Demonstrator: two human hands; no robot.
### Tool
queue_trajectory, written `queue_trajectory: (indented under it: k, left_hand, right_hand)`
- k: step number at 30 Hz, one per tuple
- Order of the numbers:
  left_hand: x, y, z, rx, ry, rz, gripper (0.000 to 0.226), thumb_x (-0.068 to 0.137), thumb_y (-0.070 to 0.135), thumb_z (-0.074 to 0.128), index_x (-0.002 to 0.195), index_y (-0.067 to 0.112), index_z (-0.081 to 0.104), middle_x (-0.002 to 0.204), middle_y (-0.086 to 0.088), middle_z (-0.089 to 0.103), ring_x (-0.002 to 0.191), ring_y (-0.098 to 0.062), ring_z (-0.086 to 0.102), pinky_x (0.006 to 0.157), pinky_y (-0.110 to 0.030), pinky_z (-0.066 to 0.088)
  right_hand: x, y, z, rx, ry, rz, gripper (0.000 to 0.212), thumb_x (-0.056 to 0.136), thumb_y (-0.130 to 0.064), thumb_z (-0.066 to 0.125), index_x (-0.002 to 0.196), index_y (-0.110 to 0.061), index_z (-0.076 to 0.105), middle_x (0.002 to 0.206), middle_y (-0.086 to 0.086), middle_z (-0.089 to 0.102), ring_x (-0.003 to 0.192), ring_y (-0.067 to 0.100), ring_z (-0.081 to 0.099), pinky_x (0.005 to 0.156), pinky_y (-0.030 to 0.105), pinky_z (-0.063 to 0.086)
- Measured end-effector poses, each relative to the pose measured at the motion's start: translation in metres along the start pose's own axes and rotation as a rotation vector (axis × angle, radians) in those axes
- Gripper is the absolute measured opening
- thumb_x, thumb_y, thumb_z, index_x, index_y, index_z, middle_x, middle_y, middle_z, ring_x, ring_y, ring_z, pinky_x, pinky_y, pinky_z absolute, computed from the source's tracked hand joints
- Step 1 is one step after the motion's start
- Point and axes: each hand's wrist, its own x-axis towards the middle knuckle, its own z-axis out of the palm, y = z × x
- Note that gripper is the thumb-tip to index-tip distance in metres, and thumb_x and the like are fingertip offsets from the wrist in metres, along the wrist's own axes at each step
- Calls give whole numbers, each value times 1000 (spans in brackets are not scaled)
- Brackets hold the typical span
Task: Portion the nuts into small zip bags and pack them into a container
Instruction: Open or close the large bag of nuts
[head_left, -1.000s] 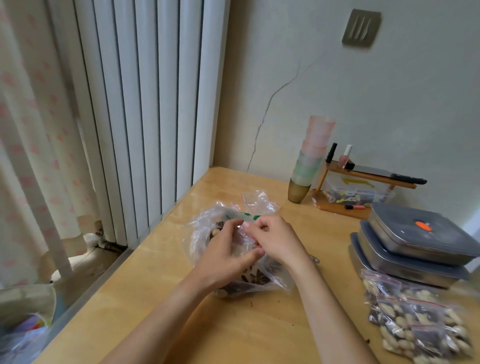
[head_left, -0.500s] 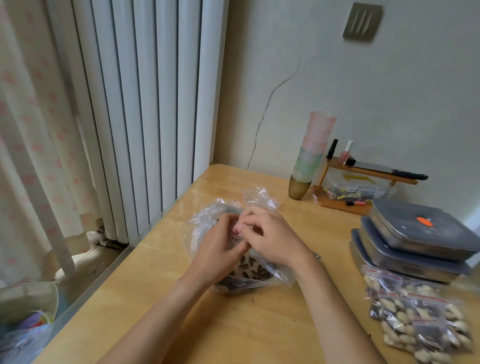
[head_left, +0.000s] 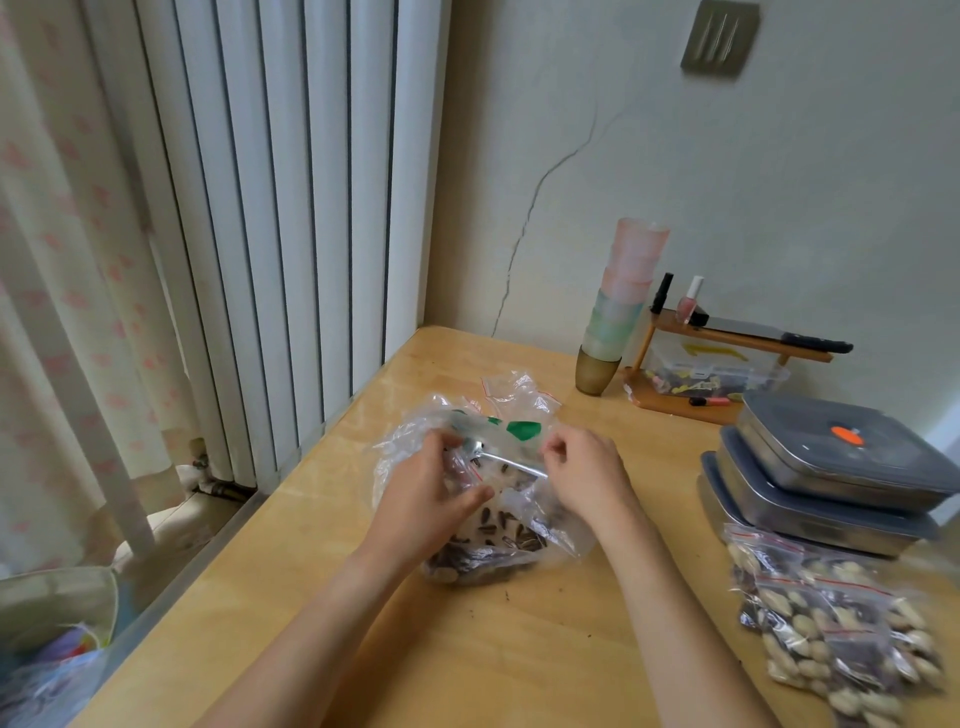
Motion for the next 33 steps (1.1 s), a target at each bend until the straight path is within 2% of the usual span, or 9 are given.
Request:
queue_trajectory:
  k: [2,5,10,16,20,23,25,29,33]
  left_hand:
    - [0,1,1,22,1,-10,59,83,43,79,129,21,48,98,14,60,80,0,59,65,-14,42]
    - [0,1,2,45,17,-11,60,84,44,77,130,20,47,99,10,62,82,-6,61,67,-22,45]
    - [0,2,1,15,56,-18,65,87,42,75,137,20,39,83,10,56,74,-6,56,56,-15,37]
    - [-1,3,1,-33,97,-32,69,90,40,73,144,20,35,74,9,53,68,-4,53,54,-17,34]
    - [-2,5,3,-20,76,-31,66,90,41,72,142,19,36,74,7,54,66,-5,53,54,-18,34]
    - [-3,6,3,-22,60,-36,62,91,41,71,139,19,37,74,6,56,66,-4,55,55,-18,34]
    - [-3,5,4,-16,61,-45,60,92,38,70,138,18,38,75,6,57,66,-2,55,55,-17,36]
    - [-4,5,2,27,77,-42,60,93,35,68,141,15,39,89,9,63,78,-3,59,61,-15,39]
    - [-3,6,-3,174,148,-7,61,97,23,62,148,5,33,125,-5,60,109,-20,60,79,-23,43]
  right_hand:
    - [1,10,-1,-155,-78,136,21,95,-10,57,106,-27,65,118,1,62,114,27,58,95,39,51]
    - [-1,16,-7,-287,-171,214,27,96,-16,62,121,-20,55,124,6,55,122,31,50,100,43,44]
    - [-4,19,-32,-256,-267,240,7,90,-13,65,96,-16,64,105,6,66,91,27,63,84,35,56]
    - [-19,2,-85,477,-223,78,23,86,-3,78,105,-10,68,98,14,72,77,14,67,68,23,58]
    - [-22,-27,-66,846,61,-3,23,86,-10,80,107,-13,70,104,6,74,93,17,73,85,29,61]
    - [-27,-48,-18,839,134,25,5,96,-27,71,99,-22,71,89,-2,77,84,9,73,87,33,60]
    - [-30,-55,12,765,104,30,16,101,-37,63,92,-26,68,81,-2,76,80,10,73,84,35,58]
    - [-29,-48,29,524,6,59,34,108,-46,40,97,-22,62,92,-4,67,84,12,60,79,28,41]
    - [-14,-29,15,479,168,98,58,105,-42,23,105,-10,71,104,15,69,102,30,62,95,44,51]
